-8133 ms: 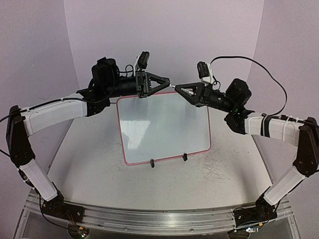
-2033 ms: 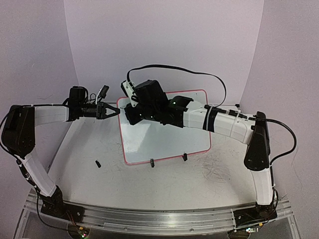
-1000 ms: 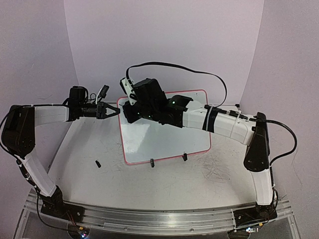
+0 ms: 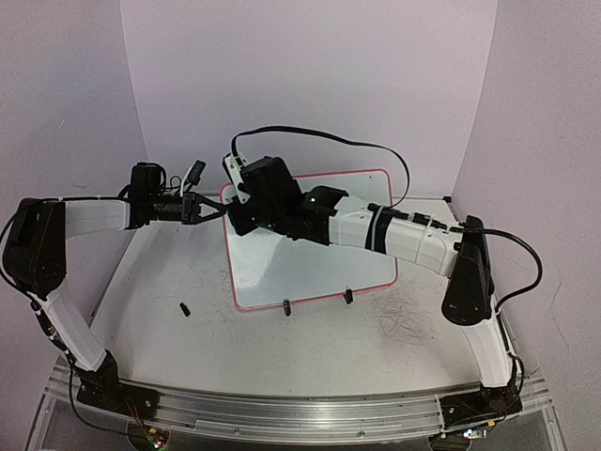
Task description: Write a sentence on the whiteboard
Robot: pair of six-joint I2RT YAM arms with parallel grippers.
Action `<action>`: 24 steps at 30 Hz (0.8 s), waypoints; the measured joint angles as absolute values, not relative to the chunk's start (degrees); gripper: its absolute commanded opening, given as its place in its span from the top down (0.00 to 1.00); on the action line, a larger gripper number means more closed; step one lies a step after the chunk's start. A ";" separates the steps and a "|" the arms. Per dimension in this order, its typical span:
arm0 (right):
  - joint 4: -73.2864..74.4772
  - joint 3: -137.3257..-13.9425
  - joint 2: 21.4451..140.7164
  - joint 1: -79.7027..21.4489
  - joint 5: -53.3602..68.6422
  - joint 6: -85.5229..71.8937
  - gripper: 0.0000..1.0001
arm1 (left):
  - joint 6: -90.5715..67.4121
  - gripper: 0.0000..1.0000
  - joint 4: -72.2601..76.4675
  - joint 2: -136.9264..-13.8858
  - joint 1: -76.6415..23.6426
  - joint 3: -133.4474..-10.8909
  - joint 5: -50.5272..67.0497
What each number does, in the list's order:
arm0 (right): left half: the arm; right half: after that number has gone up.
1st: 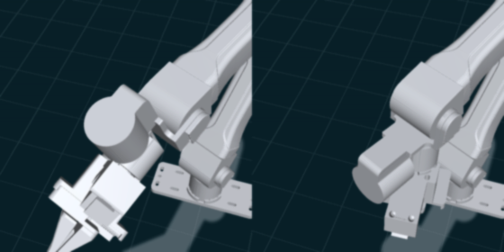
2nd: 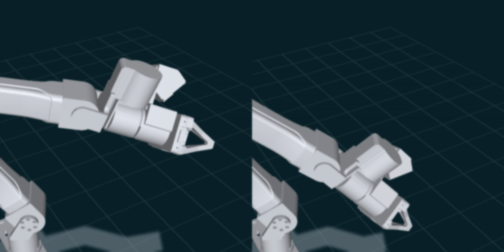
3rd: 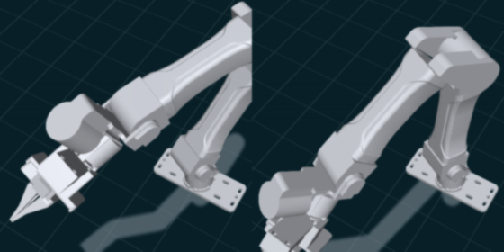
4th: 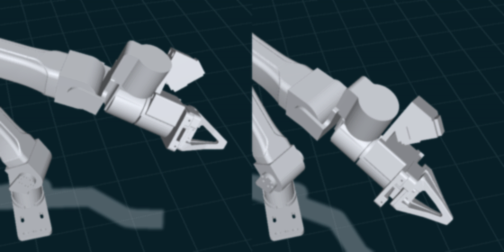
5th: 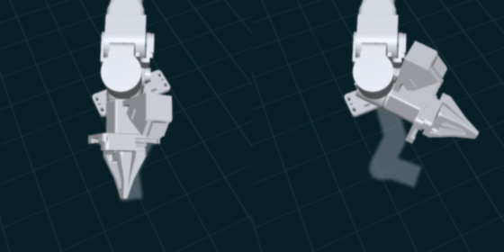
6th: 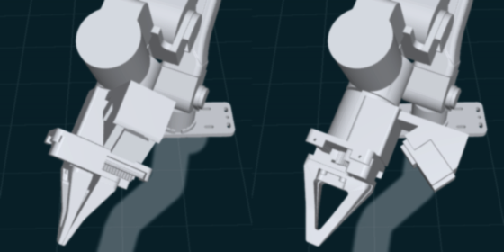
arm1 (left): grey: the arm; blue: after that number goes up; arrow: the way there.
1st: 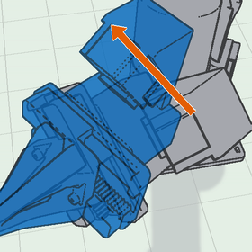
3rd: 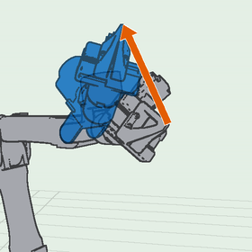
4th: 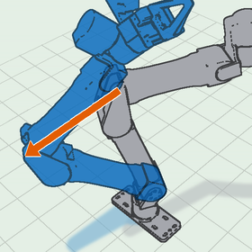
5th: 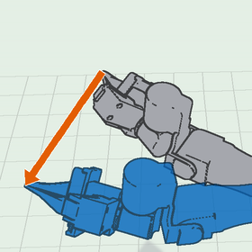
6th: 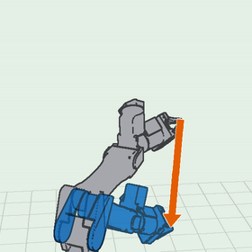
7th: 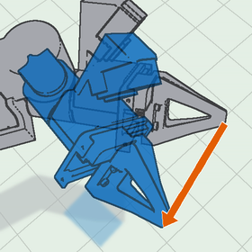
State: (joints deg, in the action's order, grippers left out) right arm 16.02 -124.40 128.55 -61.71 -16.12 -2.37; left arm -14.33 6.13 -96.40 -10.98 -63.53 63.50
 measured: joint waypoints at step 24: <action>18.26 -124.42 128.61 -61.71 -18.23 -4.17 1.00 | -14.33 1.00 6.13 -96.40 -10.98 -63.53 63.48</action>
